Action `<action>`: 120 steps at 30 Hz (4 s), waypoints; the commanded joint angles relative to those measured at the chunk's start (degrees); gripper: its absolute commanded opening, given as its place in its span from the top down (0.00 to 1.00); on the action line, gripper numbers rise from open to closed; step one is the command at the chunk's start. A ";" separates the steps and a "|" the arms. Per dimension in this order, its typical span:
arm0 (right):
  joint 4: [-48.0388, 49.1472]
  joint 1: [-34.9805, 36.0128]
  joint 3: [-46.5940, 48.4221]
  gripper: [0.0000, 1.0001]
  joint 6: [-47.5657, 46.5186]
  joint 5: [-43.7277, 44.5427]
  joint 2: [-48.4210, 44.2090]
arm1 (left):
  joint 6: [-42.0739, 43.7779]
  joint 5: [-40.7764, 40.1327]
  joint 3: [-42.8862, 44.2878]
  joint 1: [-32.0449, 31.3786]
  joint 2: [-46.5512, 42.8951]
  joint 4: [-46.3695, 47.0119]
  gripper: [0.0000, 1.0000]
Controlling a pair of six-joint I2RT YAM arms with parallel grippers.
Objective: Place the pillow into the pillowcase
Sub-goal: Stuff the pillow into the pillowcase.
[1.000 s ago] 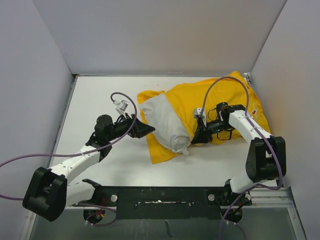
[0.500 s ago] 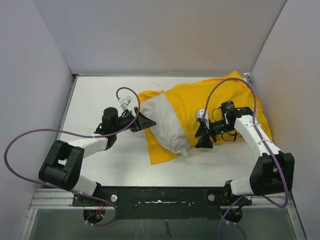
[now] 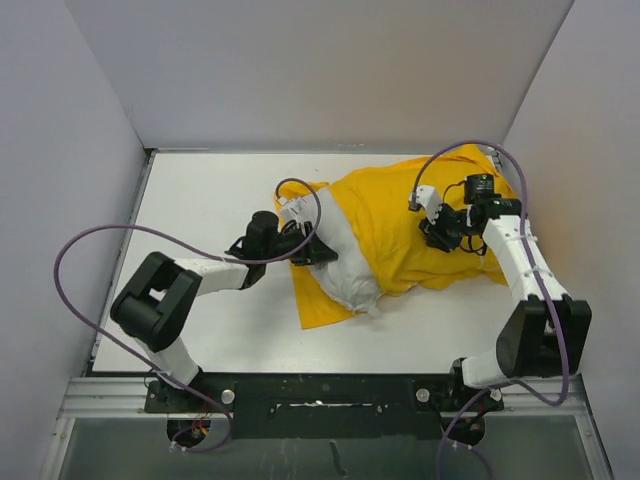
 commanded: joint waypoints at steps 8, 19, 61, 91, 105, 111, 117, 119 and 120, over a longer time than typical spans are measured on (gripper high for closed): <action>10.64 8.14 15.87 0.76 8.04 14.66 14.89 | -2.03 -3.28 9.13 -16.69 15.59 22.88 0.62; 4.27 9.34 7.62 0.12 -5.46 -12.68 -5.06 | 4.86 -19.76 -14.37 -12.09 -9.81 18.37 0.08; 25.42 22.13 16.74 1.00 16.39 -16.61 15.72 | -9.57 -22.38 -16.45 0.03 -19.96 5.46 0.75; 25.74 17.75 24.95 1.00 31.37 -26.60 13.95 | -13.56 -46.80 17.98 -12.06 20.93 13.72 0.22; 26.92 17.63 24.22 1.00 34.65 -28.17 11.14 | -17.12 -55.64 23.58 -12.61 26.06 4.78 0.42; 28.12 17.58 22.74 1.00 36.17 -28.52 10.70 | -15.56 -53.83 27.40 -12.13 29.69 7.17 0.33; 28.41 17.16 21.22 1.00 36.16 -27.91 9.82 | -14.91 -54.49 32.38 -12.24 33.57 6.16 0.60; 28.07 16.88 20.39 1.00 35.58 -27.35 9.43 | -13.64 -54.04 33.13 -11.80 34.35 6.89 0.82; 27.58 16.64 19.95 1.00 34.89 -26.81 9.21 | -12.66 -53.50 32.89 -11.43 34.36 7.95 0.98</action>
